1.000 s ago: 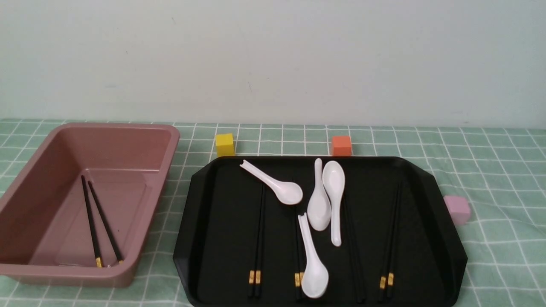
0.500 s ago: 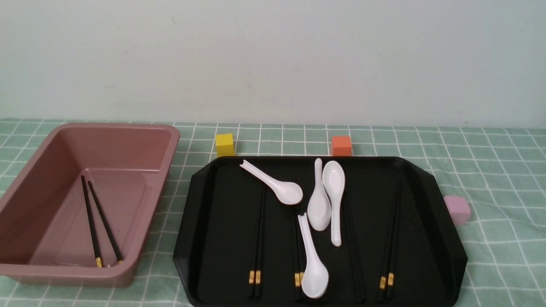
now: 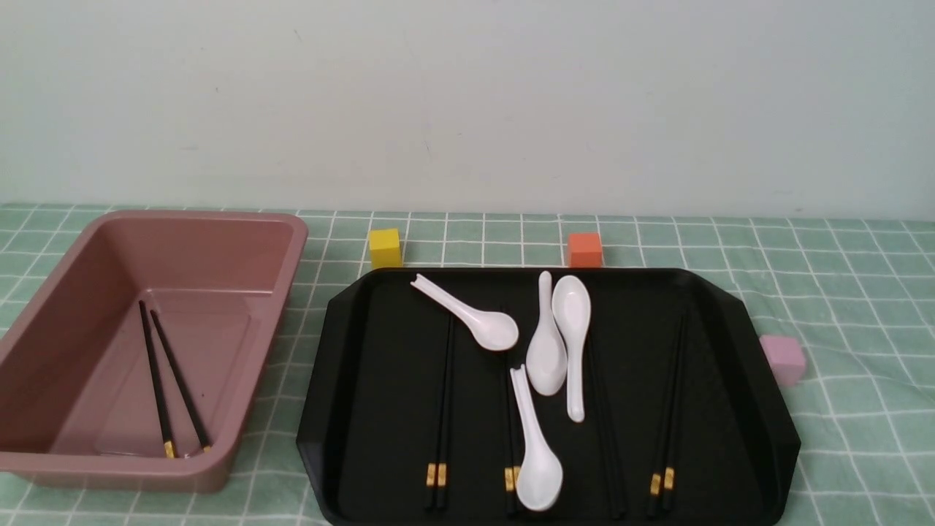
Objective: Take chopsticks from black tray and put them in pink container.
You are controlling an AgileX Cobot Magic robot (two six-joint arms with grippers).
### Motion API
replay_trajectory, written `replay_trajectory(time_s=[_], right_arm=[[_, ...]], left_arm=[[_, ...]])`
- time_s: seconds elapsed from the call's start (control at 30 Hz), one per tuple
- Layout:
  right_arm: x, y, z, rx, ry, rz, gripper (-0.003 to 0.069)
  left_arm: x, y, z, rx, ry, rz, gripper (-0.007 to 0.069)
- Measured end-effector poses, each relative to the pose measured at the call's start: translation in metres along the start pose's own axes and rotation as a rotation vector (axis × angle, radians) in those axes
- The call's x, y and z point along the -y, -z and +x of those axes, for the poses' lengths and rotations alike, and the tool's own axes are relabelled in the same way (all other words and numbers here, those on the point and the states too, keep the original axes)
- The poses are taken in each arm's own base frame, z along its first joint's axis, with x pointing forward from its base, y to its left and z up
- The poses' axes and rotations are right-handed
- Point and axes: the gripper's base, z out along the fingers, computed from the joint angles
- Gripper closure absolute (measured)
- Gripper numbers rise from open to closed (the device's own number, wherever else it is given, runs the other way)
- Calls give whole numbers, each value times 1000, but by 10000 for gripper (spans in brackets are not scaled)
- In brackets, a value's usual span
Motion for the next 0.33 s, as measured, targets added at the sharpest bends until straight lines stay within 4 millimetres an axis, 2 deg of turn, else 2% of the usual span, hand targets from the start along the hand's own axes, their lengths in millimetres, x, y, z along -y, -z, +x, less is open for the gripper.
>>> replay_trajectory(time_s=[0.33], right_arm=[[0, 0, 0, 0, 0, 0, 419]], left_arm=[[0, 0, 0, 0, 0, 0, 582]])
